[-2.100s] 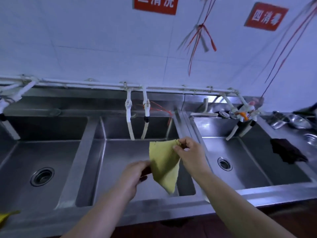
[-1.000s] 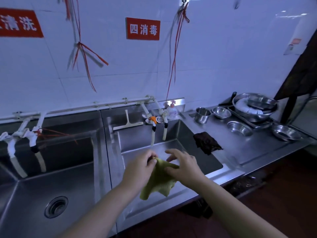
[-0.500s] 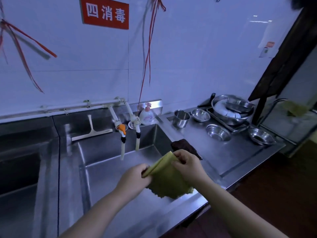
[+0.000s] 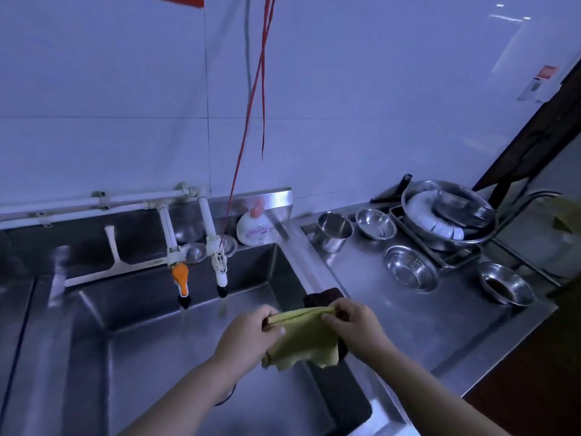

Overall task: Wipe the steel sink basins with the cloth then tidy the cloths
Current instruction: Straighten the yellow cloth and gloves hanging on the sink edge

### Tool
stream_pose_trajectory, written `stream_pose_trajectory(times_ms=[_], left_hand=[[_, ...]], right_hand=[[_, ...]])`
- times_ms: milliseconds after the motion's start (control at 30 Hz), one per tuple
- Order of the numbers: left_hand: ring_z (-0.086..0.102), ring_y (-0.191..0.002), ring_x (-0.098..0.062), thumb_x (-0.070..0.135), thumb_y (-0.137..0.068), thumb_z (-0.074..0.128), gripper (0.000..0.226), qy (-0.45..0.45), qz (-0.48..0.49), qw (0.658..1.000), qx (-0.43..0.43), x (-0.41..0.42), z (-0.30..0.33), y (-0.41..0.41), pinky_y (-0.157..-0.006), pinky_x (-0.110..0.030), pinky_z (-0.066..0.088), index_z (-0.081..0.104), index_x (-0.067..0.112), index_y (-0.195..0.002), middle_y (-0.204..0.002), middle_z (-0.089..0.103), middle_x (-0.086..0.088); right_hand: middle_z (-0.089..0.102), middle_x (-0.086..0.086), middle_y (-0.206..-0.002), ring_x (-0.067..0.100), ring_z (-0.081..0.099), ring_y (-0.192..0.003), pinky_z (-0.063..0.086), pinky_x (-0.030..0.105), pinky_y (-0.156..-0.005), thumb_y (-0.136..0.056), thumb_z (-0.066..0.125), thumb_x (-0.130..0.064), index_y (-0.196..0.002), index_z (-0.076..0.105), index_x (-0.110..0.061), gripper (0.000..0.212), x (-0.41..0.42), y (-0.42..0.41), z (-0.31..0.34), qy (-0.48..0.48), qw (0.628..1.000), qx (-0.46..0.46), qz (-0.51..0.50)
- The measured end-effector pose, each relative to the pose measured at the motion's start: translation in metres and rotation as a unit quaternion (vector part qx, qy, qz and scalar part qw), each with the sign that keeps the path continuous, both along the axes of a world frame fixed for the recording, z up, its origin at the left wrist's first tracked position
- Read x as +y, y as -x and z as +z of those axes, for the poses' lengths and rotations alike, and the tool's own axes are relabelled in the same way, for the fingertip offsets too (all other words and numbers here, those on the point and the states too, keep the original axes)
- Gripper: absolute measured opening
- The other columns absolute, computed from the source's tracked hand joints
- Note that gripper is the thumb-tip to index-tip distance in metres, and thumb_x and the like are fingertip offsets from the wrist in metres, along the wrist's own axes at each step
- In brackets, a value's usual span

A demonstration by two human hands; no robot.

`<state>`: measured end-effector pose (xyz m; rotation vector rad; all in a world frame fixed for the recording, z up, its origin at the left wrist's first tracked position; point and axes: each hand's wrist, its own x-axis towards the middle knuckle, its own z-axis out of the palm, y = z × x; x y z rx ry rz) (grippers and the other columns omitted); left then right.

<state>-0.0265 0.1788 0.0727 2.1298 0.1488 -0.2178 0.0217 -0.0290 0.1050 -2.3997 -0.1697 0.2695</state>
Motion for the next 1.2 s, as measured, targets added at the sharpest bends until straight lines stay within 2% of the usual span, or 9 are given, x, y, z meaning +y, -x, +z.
stream_pose_trajectory(times_ms=[200, 300, 367, 533, 767, 867, 1033, 1133, 1200], left_hand=[[0.062, -0.062, -0.007, 0.036, -0.085, 0.059, 0.006, -0.023, 0.056, 0.998, 0.029, -0.017, -0.024, -0.077, -0.067, -0.032, 0.051, 0.058, 0.031, -0.084, -0.07, 0.067, 0.007], [0.057, -0.057, -0.006, 0.035, -0.088, 0.058, 0.007, -0.032, 0.107, 0.993, 0.033, -0.028, -0.028, -0.118, -0.053, -0.025, 0.04, 0.056, 0.031, -0.083, -0.067, 0.063, 0.006], [0.057, -0.061, -0.008, 0.034, -0.089, 0.056, 0.008, -0.021, 0.131, 0.991, 0.032, -0.035, -0.034, -0.146, -0.054, -0.025, 0.038, 0.058, 0.028, -0.084, -0.068, 0.062, 0.006], [0.055, -0.068, -0.016, 0.025, -0.091, 0.054, 0.014, 0.026, 0.182, 0.982, 0.04, -0.053, -0.065, -0.216, -0.061, -0.029, 0.039, 0.061, 0.014, -0.086, -0.072, 0.06, 0.0], [0.053, -0.073, -0.02, 0.021, -0.091, 0.057, 0.013, 0.02, 0.244, 0.967, 0.066, -0.044, -0.124, -0.285, -0.067, -0.032, 0.041, 0.06, 0.01, -0.086, -0.07, 0.056, 0.0], [0.055, -0.082, -0.02, 0.02, -0.092, 0.057, 0.018, 0.026, 0.282, 0.957, 0.065, -0.044, -0.138, -0.298, -0.069, -0.027, 0.038, 0.061, 0.008, -0.104, -0.085, 0.061, -0.002], [0.055, -0.114, -0.022, 0.014, -0.091, 0.057, 0.045, -0.002, 0.325, 0.943, 0.075, -0.045, -0.144, -0.295, -0.094, -0.03, 0.043, 0.047, 0.013, -0.135, -0.131, 0.054, -0.007], [0.056, -0.113, -0.023, 0.009, -0.087, 0.058, 0.048, -0.019, 0.313, 0.947, 0.078, -0.047, -0.142, -0.277, -0.097, -0.036, 0.045, 0.048, 0.015, -0.134, -0.132, 0.054, -0.007], [0.057, -0.104, -0.019, 0.008, -0.086, 0.056, 0.042, -0.022, 0.287, 0.955, 0.072, -0.049, -0.136, -0.261, -0.092, -0.034, 0.047, 0.055, 0.014, -0.127, -0.124, 0.057, -0.005]], right_hand=[[0.063, 0.006, -0.072, 0.02, 0.059, -0.073, 0.047, 0.033, -0.068, -0.084, 0.067, -0.025, -0.072, 0.061, -0.011, 0.019, -0.012, -0.098, -0.029, 0.011, 1.0, 0.013, 0.015], [0.064, -0.003, -0.074, 0.015, 0.06, -0.076, 0.048, 0.031, -0.07, -0.085, 0.065, -0.026, -0.073, 0.062, -0.022, 0.013, -0.014, -0.149, -0.038, 0.015, 0.999, 0.02, 0.041], [0.061, -0.007, -0.072, 0.014, 0.059, -0.076, 0.047, 0.031, -0.07, -0.086, 0.064, -0.027, -0.073, 0.06, -0.025, 0.014, -0.015, -0.183, -0.045, 0.019, 0.998, 0.016, 0.05], [0.054, -0.013, -0.07, 0.01, 0.055, -0.074, 0.038, 0.024, -0.061, -0.086, 0.062, -0.029, -0.092, 0.064, -0.022, 0.009, -0.017, -0.265, -0.07, 0.025, 0.998, -0.002, 0.054], [0.056, -0.007, -0.088, 0.016, 0.056, -0.09, 0.035, 0.025, -0.068, -0.09, 0.056, -0.028, -0.11, 0.06, -0.021, 0.022, 0.004, -0.329, -0.123, 0.06, 0.997, 0.008, 0.055], [0.065, 0.004, -0.101, 0.022, 0.059, -0.098, 0.04, 0.026, -0.073, -0.091, 0.055, -0.02, -0.116, 0.059, -0.015, 0.026, 0.009, -0.342, -0.138, 0.042, 0.997, 0.009, 0.056], [0.062, 0.006, -0.121, 0.022, 0.057, -0.109, 0.04, 0.023, -0.08, -0.089, 0.049, -0.003, -0.127, 0.054, -0.012, 0.04, 0.002, -0.346, -0.15, 0.046, 0.996, 0.008, 0.073], [0.058, 0.0, -0.129, 0.019, 0.056, -0.113, 0.047, 0.032, -0.091, -0.09, 0.048, -0.006, -0.128, 0.055, -0.017, 0.04, -0.007, -0.338, -0.152, 0.058, 0.995, 0.014, 0.085], [0.057, 0.0, -0.128, 0.02, 0.058, -0.11, 0.048, 0.033, -0.087, -0.09, 0.049, -0.008, -0.124, 0.058, -0.018, 0.037, -0.012, -0.327, -0.152, 0.082, 0.992, -0.002, 0.097]])
